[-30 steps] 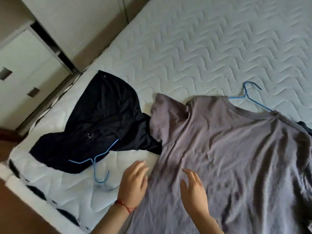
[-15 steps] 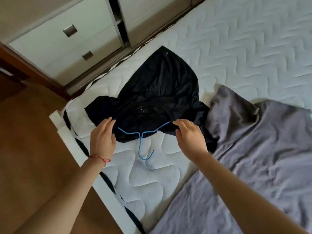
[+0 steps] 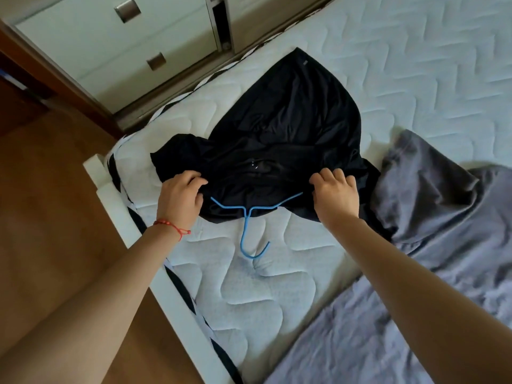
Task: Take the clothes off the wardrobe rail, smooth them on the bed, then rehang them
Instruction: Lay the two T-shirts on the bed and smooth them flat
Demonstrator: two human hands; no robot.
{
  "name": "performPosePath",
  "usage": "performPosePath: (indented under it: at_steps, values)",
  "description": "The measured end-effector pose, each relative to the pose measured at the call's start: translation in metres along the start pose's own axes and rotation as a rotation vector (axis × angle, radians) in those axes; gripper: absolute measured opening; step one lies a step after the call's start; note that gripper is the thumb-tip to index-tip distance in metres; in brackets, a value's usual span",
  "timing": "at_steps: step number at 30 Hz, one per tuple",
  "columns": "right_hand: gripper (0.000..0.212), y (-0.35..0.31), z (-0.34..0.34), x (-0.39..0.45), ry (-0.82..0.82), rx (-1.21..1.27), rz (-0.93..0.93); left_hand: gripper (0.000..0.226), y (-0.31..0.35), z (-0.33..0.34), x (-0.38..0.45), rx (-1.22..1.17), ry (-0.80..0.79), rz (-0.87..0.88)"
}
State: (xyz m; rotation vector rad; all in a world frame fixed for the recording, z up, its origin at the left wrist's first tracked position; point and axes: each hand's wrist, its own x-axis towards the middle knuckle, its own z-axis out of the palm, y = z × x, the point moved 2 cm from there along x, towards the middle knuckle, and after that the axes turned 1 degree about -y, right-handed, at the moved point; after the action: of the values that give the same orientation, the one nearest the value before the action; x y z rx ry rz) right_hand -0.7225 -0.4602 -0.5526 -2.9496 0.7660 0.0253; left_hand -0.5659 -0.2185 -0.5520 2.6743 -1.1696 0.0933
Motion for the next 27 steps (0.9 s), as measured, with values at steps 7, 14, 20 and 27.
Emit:
performPosePath:
  at_steps: [7, 14, 20, 27]
  values:
    - [0.010, 0.009, -0.030, -0.012, 0.259, 0.234, -0.015, 0.021, 0.005, -0.013, -0.002, -0.076, 0.030, -0.024]
    - [0.015, 0.006, -0.099, -0.029, 0.419, 0.378, 0.018, 0.014, 0.024, -0.077, 0.000, -0.253, 0.280, -0.138]
    - [0.014, 0.005, -0.200, -0.062, 0.544, 0.407, -0.019, 0.010, 0.064, -0.185, -0.014, -0.296, 0.485, -0.143]
    - [0.017, -0.009, -0.350, -0.111, 0.628, 0.547, -0.079, 0.012, 0.100, -0.335, -0.040, -0.336, 0.703, -0.086]
